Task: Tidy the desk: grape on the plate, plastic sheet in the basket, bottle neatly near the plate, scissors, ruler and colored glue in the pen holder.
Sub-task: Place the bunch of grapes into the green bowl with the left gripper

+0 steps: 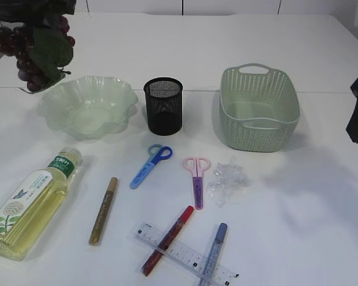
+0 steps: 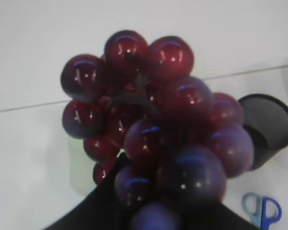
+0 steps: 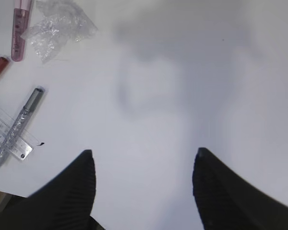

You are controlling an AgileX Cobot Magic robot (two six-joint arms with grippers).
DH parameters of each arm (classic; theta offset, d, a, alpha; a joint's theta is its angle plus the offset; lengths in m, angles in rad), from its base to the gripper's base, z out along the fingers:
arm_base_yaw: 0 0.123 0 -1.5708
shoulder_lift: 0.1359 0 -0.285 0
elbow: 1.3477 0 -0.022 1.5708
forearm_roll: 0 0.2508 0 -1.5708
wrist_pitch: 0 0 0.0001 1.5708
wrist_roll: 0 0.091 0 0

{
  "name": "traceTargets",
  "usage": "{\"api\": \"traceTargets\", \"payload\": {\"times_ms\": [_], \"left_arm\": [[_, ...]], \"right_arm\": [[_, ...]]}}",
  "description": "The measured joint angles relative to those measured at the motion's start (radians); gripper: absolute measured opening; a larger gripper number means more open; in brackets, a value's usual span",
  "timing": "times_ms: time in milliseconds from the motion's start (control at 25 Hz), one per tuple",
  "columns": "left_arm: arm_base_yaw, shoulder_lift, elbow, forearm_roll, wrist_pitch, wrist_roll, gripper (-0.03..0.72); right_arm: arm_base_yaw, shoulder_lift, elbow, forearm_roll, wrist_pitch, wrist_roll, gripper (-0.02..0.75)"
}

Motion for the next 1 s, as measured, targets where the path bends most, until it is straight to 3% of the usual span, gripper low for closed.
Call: {"api": "traceTargets", "payload": {"times_ms": [600, 1000], "left_arm": [[0.121, 0.252, 0.0, -0.001, -0.435, -0.003, 0.14], [0.145, 0.382, 0.0, -0.03, -0.632, -0.007, 0.151]], "right_arm": [[0.0, 0.0, 0.0, 0.0, 0.001, 0.008, 0.497], [0.0, 0.0, 0.0, 0.0, 0.001, 0.01, 0.496]]}}
